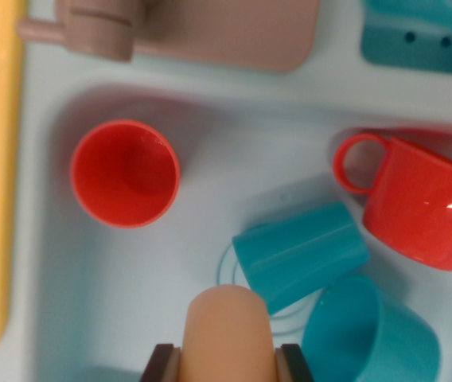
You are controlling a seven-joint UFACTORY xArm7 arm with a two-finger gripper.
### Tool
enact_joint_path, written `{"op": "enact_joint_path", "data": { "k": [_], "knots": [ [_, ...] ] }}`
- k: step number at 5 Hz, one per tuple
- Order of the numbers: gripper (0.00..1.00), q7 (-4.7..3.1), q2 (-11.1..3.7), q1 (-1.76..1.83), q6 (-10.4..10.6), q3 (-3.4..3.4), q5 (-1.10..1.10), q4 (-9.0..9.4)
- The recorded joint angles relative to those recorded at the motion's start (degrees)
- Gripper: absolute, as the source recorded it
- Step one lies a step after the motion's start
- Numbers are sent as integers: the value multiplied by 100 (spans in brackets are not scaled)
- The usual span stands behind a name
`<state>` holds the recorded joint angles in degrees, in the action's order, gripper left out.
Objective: Pick detergent from the sink
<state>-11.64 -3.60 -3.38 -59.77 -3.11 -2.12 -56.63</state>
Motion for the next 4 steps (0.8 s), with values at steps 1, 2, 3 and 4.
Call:
{"op": "enact_joint_path", "data": {
  "k": [1, 2, 3, 4],
  "knots": [
    [100, -5, 69, 2, -245, 1, 0, -176],
    [100, -5, 69, 2, -245, 1, 0, -176],
    [100, -10, 142, 4, -504, 2, -1, -362],
    [100, -10, 142, 4, -504, 2, -1, -362]
  ]
}}
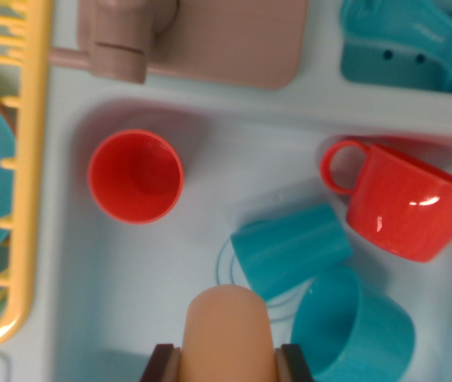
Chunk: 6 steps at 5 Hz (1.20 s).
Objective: Pick detergent from the sink
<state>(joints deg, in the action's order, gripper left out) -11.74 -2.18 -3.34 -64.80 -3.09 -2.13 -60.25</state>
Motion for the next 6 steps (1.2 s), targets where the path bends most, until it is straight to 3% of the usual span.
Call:
{"op": "enact_joint_path", "data": {
  "k": [1, 2, 3, 4, 5, 6],
  "knots": [
    [100, -5, 72, 2, -254, 1, 0, -182],
    [100, -5, 72, 2, -254, 1, 0, -182],
    [100, -11, 152, 4, -538, 2, -1, -387],
    [100, -11, 152, 4, -538, 2, -1, -387],
    [100, -16, 226, 6, -801, 4, -1, -575],
    [100, -16, 226, 6, -801, 4, -1, -575]
  ]
}}
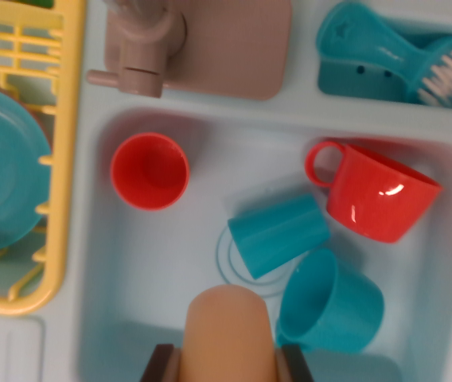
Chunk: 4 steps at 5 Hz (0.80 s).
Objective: Pick detergent from the sink
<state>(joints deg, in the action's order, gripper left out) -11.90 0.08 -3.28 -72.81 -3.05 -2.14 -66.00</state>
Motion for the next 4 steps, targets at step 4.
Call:
{"op": "enact_joint_path", "data": {
  "k": [4],
  "knots": [
    [100, -16, 218, 6, -772, 3, -1, -554]
  ]
}}
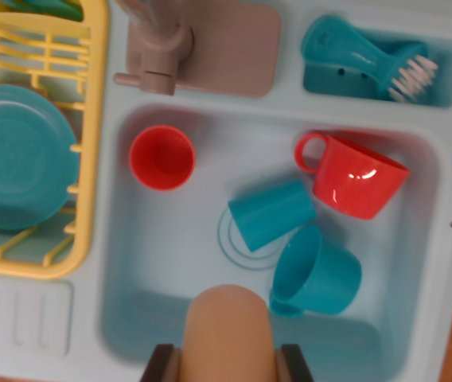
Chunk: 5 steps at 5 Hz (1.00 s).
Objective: Pick detergent from the sink
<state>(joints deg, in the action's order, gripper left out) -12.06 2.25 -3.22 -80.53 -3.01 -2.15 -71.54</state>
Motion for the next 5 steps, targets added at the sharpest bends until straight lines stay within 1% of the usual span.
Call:
{"op": "enact_joint_path", "data": {
  "k": [1, 2, 3, 4, 5],
  "knots": [
    [100, 0, 0, 0, 0, 0, 0, 0],
    [100, -5, 63, 2, -222, 1, 0, -160],
    [100, -5, 63, 2, -222, 1, 0, -160],
    [100, -9, 121, 3, -427, 2, -1, -307],
    [100, -9, 121, 3, -427, 2, -1, -307]
  ]
}}
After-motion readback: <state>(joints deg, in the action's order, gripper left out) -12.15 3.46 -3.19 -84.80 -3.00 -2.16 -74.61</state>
